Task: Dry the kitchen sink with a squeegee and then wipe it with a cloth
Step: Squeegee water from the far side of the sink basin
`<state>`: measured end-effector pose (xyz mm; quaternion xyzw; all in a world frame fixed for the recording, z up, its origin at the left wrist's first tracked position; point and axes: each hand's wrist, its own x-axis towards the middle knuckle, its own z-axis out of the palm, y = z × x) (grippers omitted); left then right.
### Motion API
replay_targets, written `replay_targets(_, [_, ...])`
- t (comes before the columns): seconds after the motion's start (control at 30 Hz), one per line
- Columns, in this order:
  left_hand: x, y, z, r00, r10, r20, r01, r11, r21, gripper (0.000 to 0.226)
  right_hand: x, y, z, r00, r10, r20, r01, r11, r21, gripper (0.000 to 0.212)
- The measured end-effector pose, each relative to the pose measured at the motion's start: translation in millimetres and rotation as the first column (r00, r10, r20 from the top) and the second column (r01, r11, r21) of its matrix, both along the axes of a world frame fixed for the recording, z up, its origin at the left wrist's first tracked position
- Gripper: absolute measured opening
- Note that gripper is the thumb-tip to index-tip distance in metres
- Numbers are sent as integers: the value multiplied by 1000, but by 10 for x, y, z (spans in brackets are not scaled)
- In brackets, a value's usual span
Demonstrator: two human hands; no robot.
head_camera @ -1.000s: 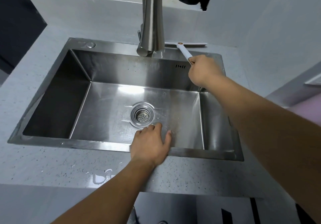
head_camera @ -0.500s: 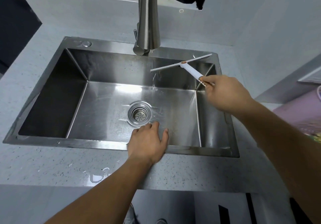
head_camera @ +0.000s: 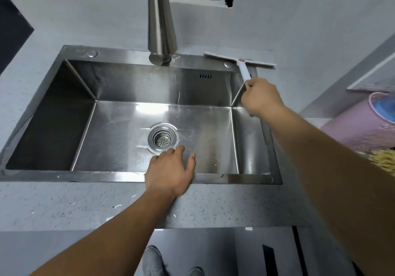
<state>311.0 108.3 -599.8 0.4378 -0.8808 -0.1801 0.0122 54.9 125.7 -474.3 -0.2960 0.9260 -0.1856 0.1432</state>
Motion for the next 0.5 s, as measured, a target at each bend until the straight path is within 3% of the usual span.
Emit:
replay_targets(0.27, [6, 7, 27, 1000, 0, 0, 0, 1000, 6, 60, 450, 639, 103, 1000, -7, 4, 7, 999, -39, 34])
replay_targets(0.4, [-4, -4, 17, 1000, 5, -7, -5, 1000, 1, 60, 51, 248, 228, 999, -46, -1, 45, 979, -197, 30])
replay_targets(0.5, [-4, 2, 4, 1000, -5, -5, 5, 1000, -6, 59, -270, -79, 187, 998, -52, 16, 54, 986, -160, 32])
